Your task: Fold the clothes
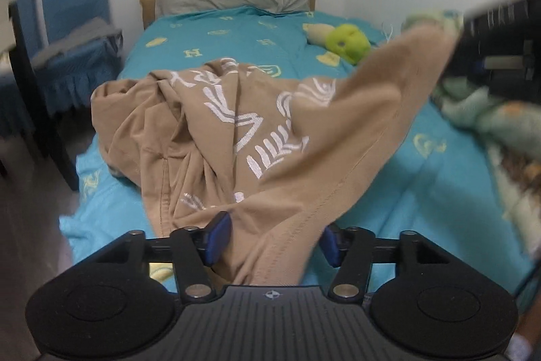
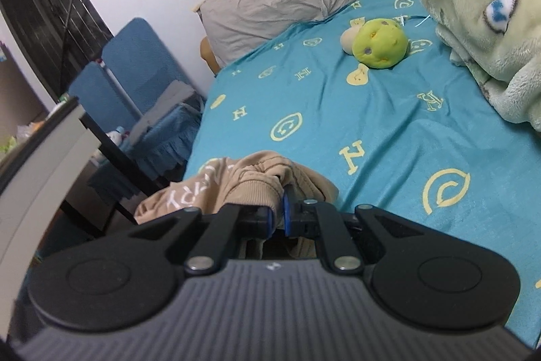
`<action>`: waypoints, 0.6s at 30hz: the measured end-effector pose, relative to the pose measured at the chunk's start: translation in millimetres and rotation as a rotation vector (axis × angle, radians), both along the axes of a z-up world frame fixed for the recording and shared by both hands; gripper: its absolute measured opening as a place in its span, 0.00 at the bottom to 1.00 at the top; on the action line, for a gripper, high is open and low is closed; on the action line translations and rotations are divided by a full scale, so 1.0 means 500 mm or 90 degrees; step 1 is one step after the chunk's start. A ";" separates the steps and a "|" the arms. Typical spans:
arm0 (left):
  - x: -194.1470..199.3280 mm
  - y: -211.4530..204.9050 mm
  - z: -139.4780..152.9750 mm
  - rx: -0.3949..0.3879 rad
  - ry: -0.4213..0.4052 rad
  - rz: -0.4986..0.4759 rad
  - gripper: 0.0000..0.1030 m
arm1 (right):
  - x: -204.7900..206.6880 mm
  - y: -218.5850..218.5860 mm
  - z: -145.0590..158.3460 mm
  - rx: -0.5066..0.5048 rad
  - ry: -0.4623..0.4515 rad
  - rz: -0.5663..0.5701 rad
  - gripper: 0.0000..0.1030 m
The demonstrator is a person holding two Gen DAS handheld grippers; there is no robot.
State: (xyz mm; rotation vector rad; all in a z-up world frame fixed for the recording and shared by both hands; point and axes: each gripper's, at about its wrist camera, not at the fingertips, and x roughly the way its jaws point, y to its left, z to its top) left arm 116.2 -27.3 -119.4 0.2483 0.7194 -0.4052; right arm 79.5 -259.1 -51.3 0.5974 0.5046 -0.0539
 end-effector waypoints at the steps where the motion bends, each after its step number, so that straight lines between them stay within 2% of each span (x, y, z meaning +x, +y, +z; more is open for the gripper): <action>1: 0.001 -0.010 -0.008 0.026 -0.012 0.024 0.61 | -0.003 -0.004 0.001 0.003 -0.009 -0.008 0.09; 4: 0.004 -0.004 -0.020 0.070 -0.038 0.104 0.61 | -0.012 -0.013 0.006 -0.023 -0.030 -0.058 0.11; 6: 0.006 0.017 -0.012 0.080 -0.059 0.160 0.64 | -0.008 -0.016 0.003 -0.075 -0.022 -0.094 0.11; 7: 0.008 0.034 -0.001 0.072 -0.069 0.185 0.66 | 0.001 -0.012 -0.001 -0.121 -0.003 -0.098 0.14; 9: 0.017 0.069 0.026 0.050 -0.088 0.244 0.68 | 0.022 0.002 -0.013 -0.216 0.039 -0.105 0.40; 10: 0.021 0.087 0.041 0.039 -0.097 0.278 0.68 | 0.033 0.009 -0.026 -0.252 0.061 -0.107 0.65; 11: 0.024 0.106 0.053 0.026 -0.104 0.310 0.69 | 0.044 0.014 -0.041 -0.280 0.089 -0.103 0.78; 13: 0.021 0.137 0.082 -0.018 -0.110 0.358 0.73 | 0.064 0.018 -0.071 -0.297 0.147 -0.079 0.81; 15: 0.016 0.156 0.106 -0.056 -0.124 0.376 0.74 | 0.070 0.012 -0.091 -0.266 0.181 -0.060 0.81; 16: 0.012 0.159 0.119 -0.068 -0.135 0.377 0.75 | 0.069 0.009 -0.091 -0.254 0.183 -0.064 0.81; 18: 0.001 0.154 0.154 -0.080 -0.173 0.363 0.75 | 0.055 0.003 -0.060 -0.246 0.150 -0.091 0.81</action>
